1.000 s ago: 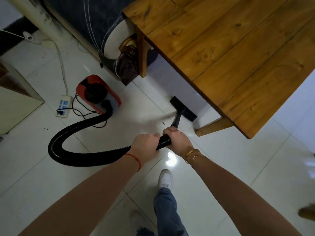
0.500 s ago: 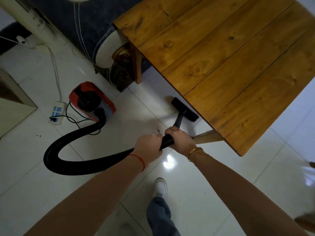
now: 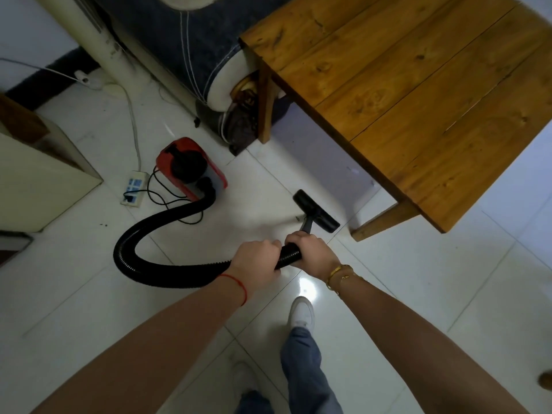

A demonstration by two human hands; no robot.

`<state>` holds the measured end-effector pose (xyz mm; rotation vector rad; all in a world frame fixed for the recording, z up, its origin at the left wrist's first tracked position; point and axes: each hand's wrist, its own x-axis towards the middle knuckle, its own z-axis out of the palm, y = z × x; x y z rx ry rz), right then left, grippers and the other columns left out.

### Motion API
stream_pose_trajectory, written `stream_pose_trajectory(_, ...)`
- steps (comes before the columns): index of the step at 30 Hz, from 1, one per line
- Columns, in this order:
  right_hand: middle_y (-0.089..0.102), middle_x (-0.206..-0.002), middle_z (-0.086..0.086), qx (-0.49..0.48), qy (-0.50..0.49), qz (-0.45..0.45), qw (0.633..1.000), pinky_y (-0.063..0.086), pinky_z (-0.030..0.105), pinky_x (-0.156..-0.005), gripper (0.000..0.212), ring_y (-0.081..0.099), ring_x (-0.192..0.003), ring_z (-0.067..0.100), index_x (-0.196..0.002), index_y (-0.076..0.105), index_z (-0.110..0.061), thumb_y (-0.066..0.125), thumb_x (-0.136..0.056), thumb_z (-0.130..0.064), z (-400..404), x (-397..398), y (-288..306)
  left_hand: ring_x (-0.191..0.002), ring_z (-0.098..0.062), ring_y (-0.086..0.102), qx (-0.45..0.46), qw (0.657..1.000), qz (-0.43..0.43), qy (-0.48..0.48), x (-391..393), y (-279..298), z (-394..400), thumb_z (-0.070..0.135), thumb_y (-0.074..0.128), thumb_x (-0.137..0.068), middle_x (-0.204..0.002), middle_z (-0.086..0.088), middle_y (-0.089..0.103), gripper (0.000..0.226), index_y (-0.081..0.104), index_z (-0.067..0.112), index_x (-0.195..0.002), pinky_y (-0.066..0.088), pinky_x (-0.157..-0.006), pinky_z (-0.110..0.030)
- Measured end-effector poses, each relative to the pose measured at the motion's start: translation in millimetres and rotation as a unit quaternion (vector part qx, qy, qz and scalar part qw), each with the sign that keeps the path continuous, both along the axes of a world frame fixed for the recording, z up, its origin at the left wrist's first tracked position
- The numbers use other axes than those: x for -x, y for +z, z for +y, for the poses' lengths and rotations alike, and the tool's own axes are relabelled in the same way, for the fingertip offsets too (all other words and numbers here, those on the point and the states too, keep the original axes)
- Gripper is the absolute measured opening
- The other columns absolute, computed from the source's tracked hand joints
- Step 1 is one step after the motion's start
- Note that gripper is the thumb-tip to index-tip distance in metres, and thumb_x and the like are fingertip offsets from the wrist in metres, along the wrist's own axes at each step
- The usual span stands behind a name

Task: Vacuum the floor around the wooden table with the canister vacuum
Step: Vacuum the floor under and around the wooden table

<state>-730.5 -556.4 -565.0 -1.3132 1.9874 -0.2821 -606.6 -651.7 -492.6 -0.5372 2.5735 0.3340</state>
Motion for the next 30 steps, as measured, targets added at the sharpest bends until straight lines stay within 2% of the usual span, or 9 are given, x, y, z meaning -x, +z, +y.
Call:
stream_pose_trajectory(6, 0.059, -0.097, 0.002, 0.013, -0.011, -0.02, 1.0, 0.05, 0.034, -0.076, 0.022, 0.059, -0.085, 0.023, -0.094, 0.059, -0.014, 0.072, -0.078, -0.02, 14.4, -77.5, 0.3, -0.088, -0.027, 0.063, 0.009, 1.0, -0.019, -0.014, -73.8, 4.9, 13.3, 0.027, 0.052, -0.09, -0.101, -0.006, 0.064, 0.028, 0.049, 0.013, -0.114, 0.037, -0.063, -0.03)
stream_pose_trajectory(16, 0.061, -0.094, 0.002, 0.032, -0.01, -0.039, 0.999, 0.047, 0.029, -0.074, 0.018, 0.058, -0.085, 0.021, -0.092, 0.06, -0.015, 0.072, -0.08, -0.019, 11.3, -164.4, 6.3, -0.088, -0.026, 0.064, 0.025, 0.999, -0.039, -0.002, -158.1, 19.4, 14.6, 0.027, 0.052, -0.09, -0.099, -0.006, 0.064, 0.027, 0.049, 0.012, -0.112, 0.038, -0.063, -0.03)
stream_pose_trajectory(22, 0.061, -0.096, 0.003, 0.04, -0.007, -0.032, 0.999, 0.04, 0.024, -0.071, 0.015, 0.052, -0.081, 0.016, -0.094, 0.061, -0.012, 0.068, -0.081, -0.011, -5.1, -186.8, 9.9, -0.084, -0.025, 0.064, 0.03, 0.998, -0.04, 0.022, -181.3, 23.0, 3.3, 0.026, 0.052, -0.09, -0.096, -0.006, 0.064, 0.025, 0.048, 0.012, -0.111, 0.038, -0.062, -0.03)
stream_pose_trajectory(25, 0.06, -0.099, 0.003, 0.045, 0.003, -0.02, 0.999, 0.036, 0.022, -0.071, 0.018, 0.056, -0.086, 0.019, -0.097, 0.06, -0.012, 0.066, -0.081, -0.008, -12.9, -186.7, 7.0, -0.084, -0.024, 0.064, 0.036, 0.998, -0.042, 0.028, -182.8, 20.1, -2.3, 0.026, 0.052, -0.091, -0.097, -0.005, 0.064, 0.025, 0.047, 0.012, -0.111, 0.037, -0.061, -0.03)
stream_pose_trajectory(27, 0.059, -0.102, 0.004, 0.044, 0.018, -0.013, 0.999, 0.037, 0.022, -0.071, 0.019, 0.057, -0.089, 0.021, -0.099, 0.06, -0.011, 0.065, -0.082, -0.006, -19.3, -182.5, 4.8, -0.084, -0.024, 0.064, 0.036, 0.998, -0.045, 0.036, -180.3, 16.2, -6.3, 0.026, 0.051, -0.091, -0.097, -0.005, 0.063, 0.025, 0.047, 0.012, -0.111, 0.036, -0.061, -0.029)
stream_pose_trajectory(30, 0.058, -0.103, 0.005, 0.039, 0.05, -0.006, 0.998, 0.046, 0.028, -0.074, 0.02, 0.058, -0.091, 0.023, -0.099, 0.059, -0.011, 0.064, -0.081, -0.006, -33.4, -170.0, 0.0, -0.084, -0.023, 0.064, 0.033, 0.997, -0.048, 0.054, -171.5, 9.2, -14.0, 0.025, 0.051, -0.091, -0.097, -0.004, 0.063, 0.025, 0.047, 0.012, -0.112, 0.036, -0.061, -0.029)
